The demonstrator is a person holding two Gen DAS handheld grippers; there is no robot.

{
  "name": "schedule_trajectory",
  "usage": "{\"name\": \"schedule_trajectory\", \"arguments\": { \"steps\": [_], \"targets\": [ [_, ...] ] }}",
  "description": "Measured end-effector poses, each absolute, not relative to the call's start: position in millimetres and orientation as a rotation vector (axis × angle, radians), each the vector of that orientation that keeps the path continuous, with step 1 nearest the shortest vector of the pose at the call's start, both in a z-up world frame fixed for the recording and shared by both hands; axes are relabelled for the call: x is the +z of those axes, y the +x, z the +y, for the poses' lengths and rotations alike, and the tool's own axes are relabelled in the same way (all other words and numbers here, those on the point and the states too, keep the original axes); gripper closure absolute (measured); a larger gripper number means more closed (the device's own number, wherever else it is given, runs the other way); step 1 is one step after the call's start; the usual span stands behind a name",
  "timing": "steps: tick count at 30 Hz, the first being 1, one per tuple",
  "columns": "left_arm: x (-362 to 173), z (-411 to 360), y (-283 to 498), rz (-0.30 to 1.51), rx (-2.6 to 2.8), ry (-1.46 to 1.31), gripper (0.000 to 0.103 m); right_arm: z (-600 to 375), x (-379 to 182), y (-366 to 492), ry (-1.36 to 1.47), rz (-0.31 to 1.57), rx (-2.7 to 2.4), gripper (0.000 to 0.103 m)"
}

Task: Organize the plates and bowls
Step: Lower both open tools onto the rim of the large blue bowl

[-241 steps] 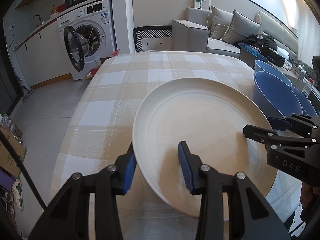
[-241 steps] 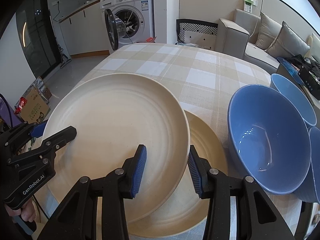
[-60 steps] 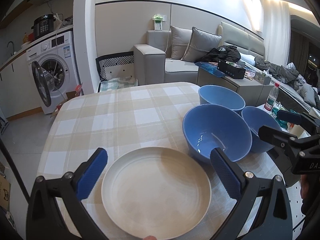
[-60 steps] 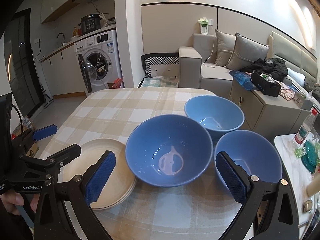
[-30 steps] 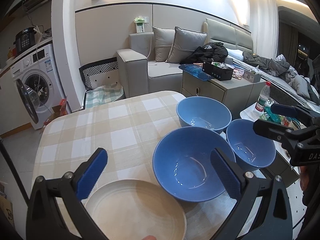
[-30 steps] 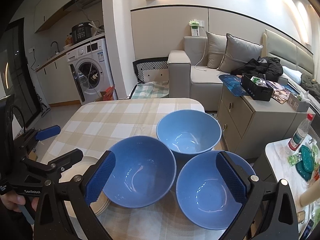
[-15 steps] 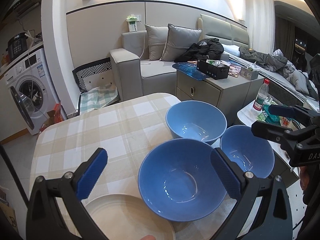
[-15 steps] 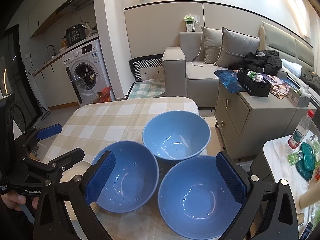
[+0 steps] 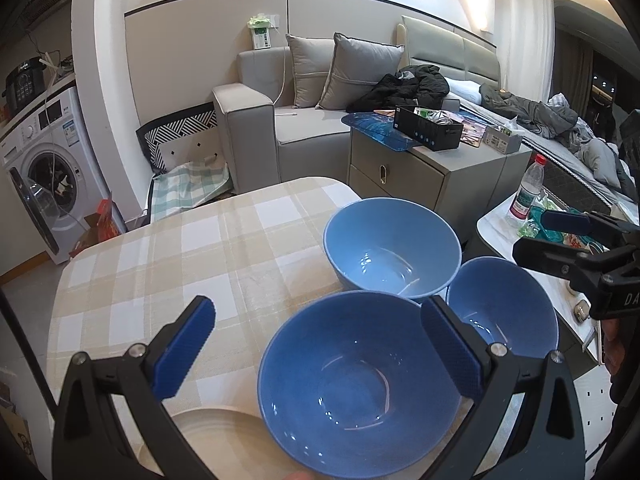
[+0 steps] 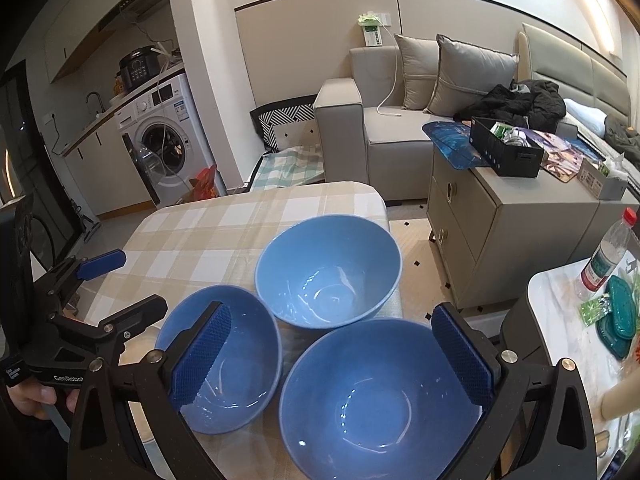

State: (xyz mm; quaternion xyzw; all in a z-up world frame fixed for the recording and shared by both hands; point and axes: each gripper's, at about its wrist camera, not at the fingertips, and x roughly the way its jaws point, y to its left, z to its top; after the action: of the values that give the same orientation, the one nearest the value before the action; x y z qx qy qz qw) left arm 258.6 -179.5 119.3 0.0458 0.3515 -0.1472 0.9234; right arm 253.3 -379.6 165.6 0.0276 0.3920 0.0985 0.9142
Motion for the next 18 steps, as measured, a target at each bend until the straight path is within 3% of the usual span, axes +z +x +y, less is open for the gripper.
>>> {"name": "schedule_trajectory", "arguments": {
  "steps": [18],
  "targets": [
    [86.8,-207.8,317.0,0.785,-0.284,0.099,0.0,-408.5,128.6,320.7,0.127,0.895,0.188,0.001]
  ]
}}
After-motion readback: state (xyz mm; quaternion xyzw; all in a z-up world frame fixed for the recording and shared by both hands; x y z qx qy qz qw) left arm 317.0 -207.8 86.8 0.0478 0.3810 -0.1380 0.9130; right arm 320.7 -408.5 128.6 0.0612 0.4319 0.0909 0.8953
